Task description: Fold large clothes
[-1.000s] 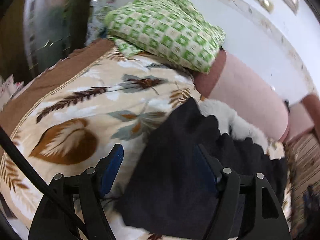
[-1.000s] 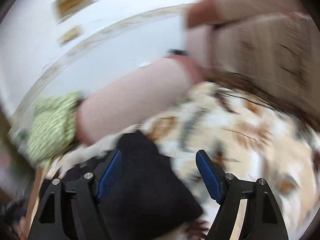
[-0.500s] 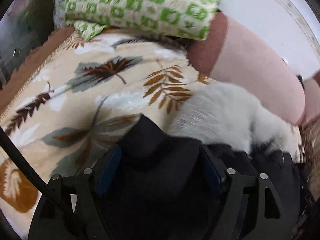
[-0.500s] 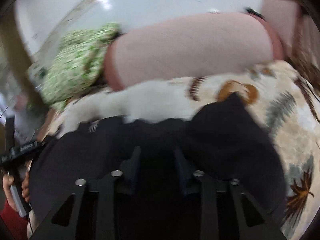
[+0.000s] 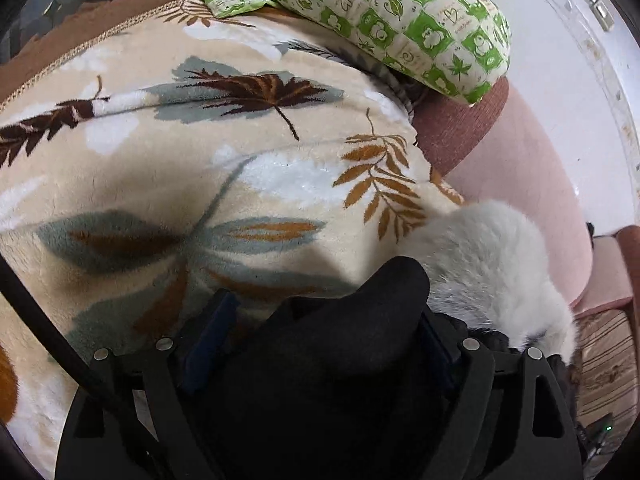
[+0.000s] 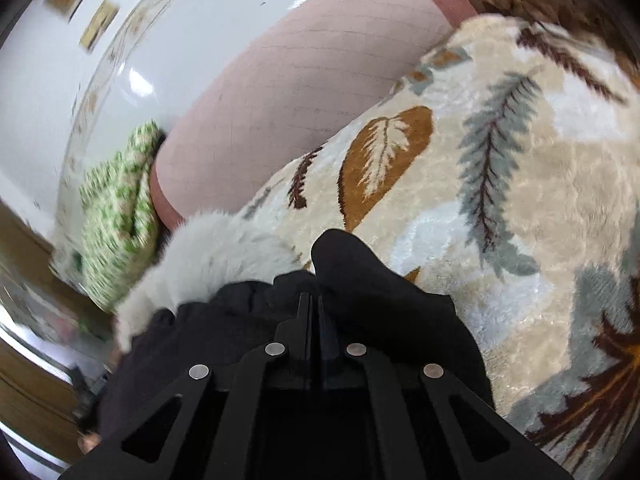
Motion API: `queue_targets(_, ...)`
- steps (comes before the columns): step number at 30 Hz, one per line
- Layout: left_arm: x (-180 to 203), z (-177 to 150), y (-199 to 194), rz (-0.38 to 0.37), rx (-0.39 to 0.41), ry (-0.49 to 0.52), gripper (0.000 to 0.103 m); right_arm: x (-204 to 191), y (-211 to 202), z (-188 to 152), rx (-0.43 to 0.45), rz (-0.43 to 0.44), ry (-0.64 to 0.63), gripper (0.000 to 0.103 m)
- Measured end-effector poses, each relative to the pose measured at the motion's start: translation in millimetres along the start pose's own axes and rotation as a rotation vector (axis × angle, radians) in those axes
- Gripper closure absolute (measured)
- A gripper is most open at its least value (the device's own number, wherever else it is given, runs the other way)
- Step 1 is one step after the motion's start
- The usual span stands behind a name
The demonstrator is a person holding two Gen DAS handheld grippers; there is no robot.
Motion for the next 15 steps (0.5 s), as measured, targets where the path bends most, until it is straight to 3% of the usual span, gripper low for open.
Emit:
queue_targets(2, 0.5, 1.9, -4.8, 0.019, -0.043, 0.013, 0.019, 6.9, -11.1, 9.6, 0.05, -0.046, 0.041, 0.103)
queue_targets(3, -0.8, 3.3, -12.5, 0.036, -0.045, 0.024, 0.018, 14.4, -21.1, 13.5, 0.088, -0.126, 0.051, 0.103)
queue_targets(5, -1.5, 6.8, -38.7, 0.058, -0.005, 0.061, 0.018, 29.7, -43.5, 20.1, 0.166, -0.317, 0.039, 0.082)
queue_targets(8, -0.5, 6.8, -89.7, 0.116, 0.087, 0.117, 0.018, 37.6, -70.5, 24.9, 0.21, -0.408, 0.024, 0.078)
queue_targets(12, 3.8, -9.4, -163.3, 0.275, 0.265, 0.204, 0.018, 11.0, -112.8, 21.1, 0.289, -0.375, -0.017, 0.075)
queue_targets(15, 9.4, -37.4, -210.5, 0.343, 0.38, 0.257, 0.018, -25.1, -143.4, 7.4, 0.347, -0.275, -0.033, 0.061)
Point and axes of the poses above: each gripper's, at about its wrist camera, not at the fingertips, and y roughly the way its jaws point, x to its right, z to its top, the point moved 7 cm from there along y, roughly the way its jaws point, and after that the axes turned 5 degrees about -x, right-handed, at the moved point
